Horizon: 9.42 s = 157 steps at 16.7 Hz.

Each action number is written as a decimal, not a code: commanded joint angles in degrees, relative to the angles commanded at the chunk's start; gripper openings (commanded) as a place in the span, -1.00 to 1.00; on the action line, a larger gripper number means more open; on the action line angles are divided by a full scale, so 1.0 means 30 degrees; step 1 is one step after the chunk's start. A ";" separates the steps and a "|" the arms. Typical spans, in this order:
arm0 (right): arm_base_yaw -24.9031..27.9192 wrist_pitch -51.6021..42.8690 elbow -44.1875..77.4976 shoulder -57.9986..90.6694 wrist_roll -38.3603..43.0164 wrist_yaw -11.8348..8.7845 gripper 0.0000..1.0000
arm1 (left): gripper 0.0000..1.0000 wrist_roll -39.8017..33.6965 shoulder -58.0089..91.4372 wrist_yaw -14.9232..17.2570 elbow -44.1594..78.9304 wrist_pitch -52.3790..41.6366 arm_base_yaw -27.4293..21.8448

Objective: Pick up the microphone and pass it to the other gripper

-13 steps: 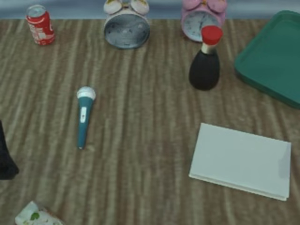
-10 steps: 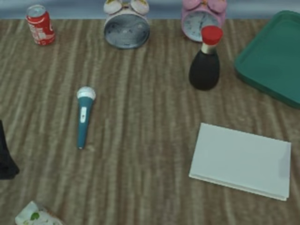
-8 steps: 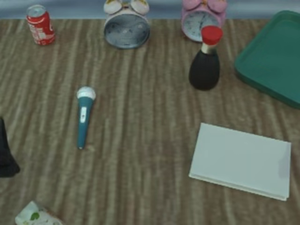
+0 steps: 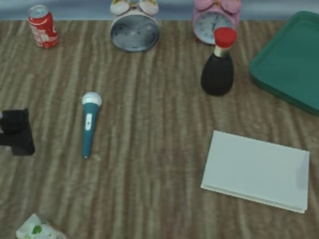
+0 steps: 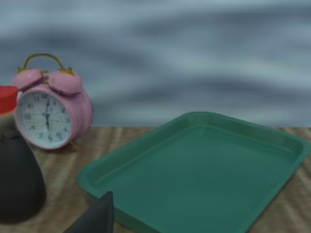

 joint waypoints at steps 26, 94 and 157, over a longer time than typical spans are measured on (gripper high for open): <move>0.0000 0.0000 0.0000 0.0000 0.0000 0.0000 1.00 | 1.00 -0.3621 2.4773 -0.0424 1.5276 -0.9100 -0.3879; 0.0000 0.0000 0.0000 0.0000 0.0000 0.0000 1.00 | -1.00 0.1878 1.8503 0.7220 0.5454 2.3332 -0.5504; 1.1797 0.9965 2.0290 3.0801 -0.1075 -0.4674 0.70 | -1.00 0.0849 1.7479 0.3048 0.3973 2.5176 -0.9399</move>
